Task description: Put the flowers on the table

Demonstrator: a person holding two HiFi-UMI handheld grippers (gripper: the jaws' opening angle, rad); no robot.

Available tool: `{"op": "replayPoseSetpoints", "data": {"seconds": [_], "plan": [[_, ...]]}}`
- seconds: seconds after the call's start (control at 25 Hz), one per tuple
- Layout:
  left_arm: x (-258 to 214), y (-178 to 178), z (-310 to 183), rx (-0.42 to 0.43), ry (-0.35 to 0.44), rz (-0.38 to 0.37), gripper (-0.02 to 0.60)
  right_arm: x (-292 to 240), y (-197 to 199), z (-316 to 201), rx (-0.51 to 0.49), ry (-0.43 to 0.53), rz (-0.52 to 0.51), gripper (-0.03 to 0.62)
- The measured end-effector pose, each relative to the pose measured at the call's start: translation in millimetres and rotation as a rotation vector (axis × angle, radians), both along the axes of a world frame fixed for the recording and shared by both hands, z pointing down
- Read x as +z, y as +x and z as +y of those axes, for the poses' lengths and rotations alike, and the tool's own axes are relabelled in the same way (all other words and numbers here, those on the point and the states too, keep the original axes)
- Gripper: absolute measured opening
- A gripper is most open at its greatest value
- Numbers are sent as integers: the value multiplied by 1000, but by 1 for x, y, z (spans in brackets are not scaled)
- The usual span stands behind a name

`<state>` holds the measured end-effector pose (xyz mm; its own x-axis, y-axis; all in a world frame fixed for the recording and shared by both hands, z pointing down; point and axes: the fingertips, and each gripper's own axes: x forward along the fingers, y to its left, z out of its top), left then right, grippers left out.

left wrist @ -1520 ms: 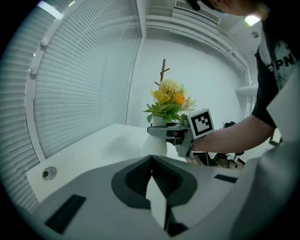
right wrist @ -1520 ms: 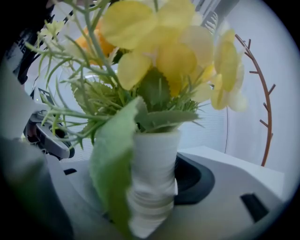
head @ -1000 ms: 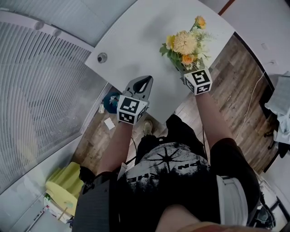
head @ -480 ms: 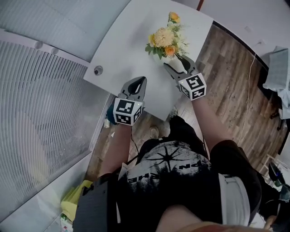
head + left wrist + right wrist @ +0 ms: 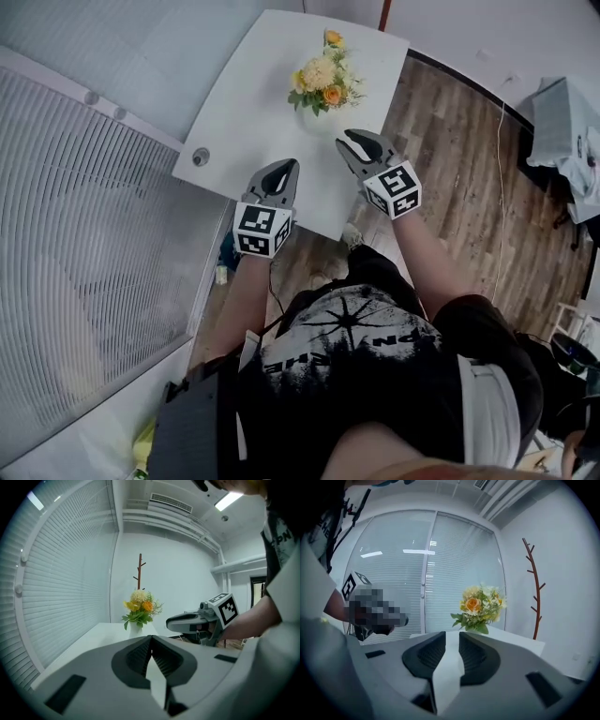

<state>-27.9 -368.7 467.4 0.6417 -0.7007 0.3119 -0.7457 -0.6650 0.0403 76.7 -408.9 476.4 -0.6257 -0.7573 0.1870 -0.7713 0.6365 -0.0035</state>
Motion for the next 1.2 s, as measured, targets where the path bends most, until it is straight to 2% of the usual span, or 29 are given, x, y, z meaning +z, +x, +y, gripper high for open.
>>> {"op": "replayPoseSetpoints", "data": {"seconds": [0.12, 0.28, 0.68, 1.2], "plan": [[-7, -2, 10, 11, 14, 2, 12, -13, -1, 18, 0, 13, 5, 51], [-15, -3, 20, 23, 30, 20, 12, -27, 2, 39, 6, 27, 18, 29], [-30, -19, 34, 26, 65, 38, 12, -44, 4, 73, 25, 50, 46, 25], [-28, -24, 37, 46, 71, 10, 12, -46, -3, 76, 40, 47, 48, 18]]}}
